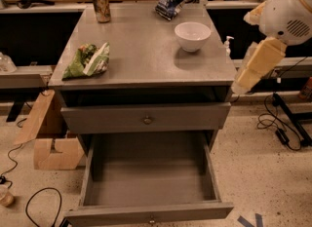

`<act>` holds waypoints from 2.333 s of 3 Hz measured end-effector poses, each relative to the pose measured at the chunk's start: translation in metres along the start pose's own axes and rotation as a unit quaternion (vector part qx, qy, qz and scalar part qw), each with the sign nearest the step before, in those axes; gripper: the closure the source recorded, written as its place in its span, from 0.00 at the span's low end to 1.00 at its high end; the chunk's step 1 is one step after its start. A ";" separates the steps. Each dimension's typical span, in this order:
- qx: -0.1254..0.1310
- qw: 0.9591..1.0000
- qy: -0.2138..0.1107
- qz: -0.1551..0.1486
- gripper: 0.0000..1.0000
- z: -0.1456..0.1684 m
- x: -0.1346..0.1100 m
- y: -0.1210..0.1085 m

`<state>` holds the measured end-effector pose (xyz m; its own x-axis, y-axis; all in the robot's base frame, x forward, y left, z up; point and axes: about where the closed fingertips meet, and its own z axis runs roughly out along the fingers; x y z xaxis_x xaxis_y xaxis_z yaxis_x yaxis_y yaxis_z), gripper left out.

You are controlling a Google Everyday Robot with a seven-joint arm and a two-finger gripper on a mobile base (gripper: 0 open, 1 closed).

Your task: Place green jalapeno chip bag into middle drawer

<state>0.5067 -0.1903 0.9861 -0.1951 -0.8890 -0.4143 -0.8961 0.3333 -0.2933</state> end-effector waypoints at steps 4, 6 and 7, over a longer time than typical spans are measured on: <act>-0.033 0.978 -0.204 0.013 0.00 0.094 -0.124 -0.061; -0.089 0.963 -0.248 -0.053 0.00 0.213 -0.236 -0.078; -0.109 0.958 -0.257 -0.074 0.00 0.247 -0.273 -0.073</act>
Offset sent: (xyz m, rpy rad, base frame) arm 0.1398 0.1424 0.0021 0.6335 -0.1205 0.1297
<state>0.7241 0.1053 0.9074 0.1126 -0.6315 -0.7671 -0.9714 0.0925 -0.2187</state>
